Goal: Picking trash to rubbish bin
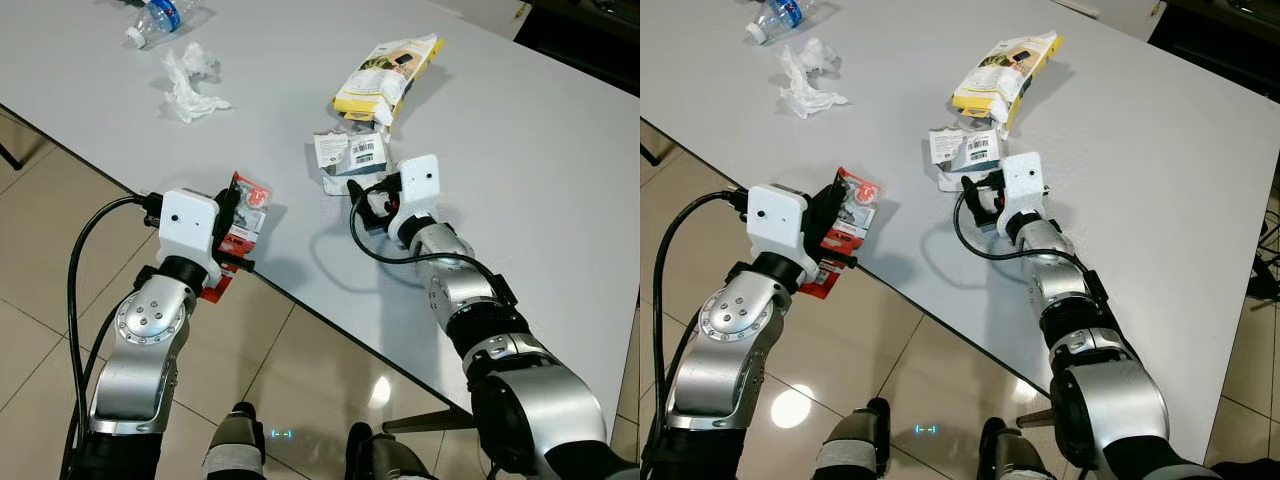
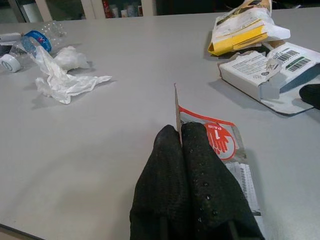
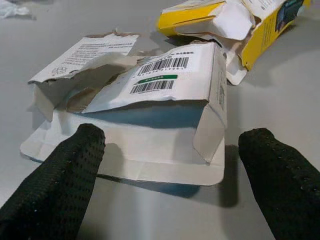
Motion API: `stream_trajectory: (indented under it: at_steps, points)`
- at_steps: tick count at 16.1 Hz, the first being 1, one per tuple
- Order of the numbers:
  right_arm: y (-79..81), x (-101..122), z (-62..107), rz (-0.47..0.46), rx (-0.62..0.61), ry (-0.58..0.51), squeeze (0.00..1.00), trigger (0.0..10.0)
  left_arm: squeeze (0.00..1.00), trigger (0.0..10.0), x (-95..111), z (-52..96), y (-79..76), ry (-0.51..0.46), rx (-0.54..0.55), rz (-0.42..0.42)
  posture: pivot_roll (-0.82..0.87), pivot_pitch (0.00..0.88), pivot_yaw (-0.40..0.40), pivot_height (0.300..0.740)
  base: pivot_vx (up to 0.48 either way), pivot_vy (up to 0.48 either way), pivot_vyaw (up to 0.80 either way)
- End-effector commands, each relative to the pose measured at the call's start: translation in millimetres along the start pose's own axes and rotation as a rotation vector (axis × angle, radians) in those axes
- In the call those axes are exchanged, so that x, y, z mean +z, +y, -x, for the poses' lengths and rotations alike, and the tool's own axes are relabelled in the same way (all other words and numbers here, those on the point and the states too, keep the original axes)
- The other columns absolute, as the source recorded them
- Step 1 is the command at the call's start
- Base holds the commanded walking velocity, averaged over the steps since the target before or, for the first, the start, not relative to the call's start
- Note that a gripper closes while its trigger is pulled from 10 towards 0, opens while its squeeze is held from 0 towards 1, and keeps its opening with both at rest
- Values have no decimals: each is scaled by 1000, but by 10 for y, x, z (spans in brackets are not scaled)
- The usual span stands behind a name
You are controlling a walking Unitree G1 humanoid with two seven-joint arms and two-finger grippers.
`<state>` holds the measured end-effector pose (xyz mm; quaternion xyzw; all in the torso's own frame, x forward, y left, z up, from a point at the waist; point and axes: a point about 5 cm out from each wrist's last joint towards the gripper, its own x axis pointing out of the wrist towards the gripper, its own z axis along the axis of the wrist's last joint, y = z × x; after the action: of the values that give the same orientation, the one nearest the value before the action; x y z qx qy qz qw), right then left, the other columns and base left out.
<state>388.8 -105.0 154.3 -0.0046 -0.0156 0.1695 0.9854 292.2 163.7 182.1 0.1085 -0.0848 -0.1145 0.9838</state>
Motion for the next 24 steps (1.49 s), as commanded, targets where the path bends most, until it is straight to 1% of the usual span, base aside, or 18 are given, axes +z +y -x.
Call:
stream_trajectory:
  at_steps: [1,2,5,7,8,9,10,12,18,24]
  points:
    - [-3,-234,64,-62,-17,103,0,10000,0,9294,-26,36,-32,17,-14,3,439,298,-87,740,0,0,0]
    - [-5,-238,61,-69,-24,108,0,10000,0,9333,-26,36,-29,20,-13,4,440,299,-85,740,0,0,0]
    - [6,-266,59,-180,-29,121,0,10000,0,9294,-26,35,-30,23,-16,6,440,298,-84,740,0,0,0]
    - [37,-271,51,-216,-13,122,0,9882,0,9176,-31,31,-34,28,-15,10,440,298,-84,740,0,0,0]
    - [57,-271,45,-233,-4,122,0,2902,0,8980,-29,31,-37,28,-17,11,438,298,-82,740,0,0,0]
    - [82,-265,37,-252,8,116,0,0,0,8824,-31,28,-42,29,-20,13,438,298,-82,740,0,0,0]
    - [105,-259,29,-271,20,115,0,0,0,8392,-27,30,-45,29,-21,16,436,300,-82,740,0,0,0]
    - [119,-251,23,-278,30,112,0,0,0,8157,-38,25,-43,36,-17,28,436,300,-82,740,0,0,0]
    - [106,-233,20,-282,38,103,0,0,0,8078,-47,23,-45,43,-11,43,431,296,-85,740,0,0,0]
    - [83,-228,23,-273,36,101,0,0,0,7765,-49,10,-55,44,-14,47,432,292,-85,740,0,0,0]
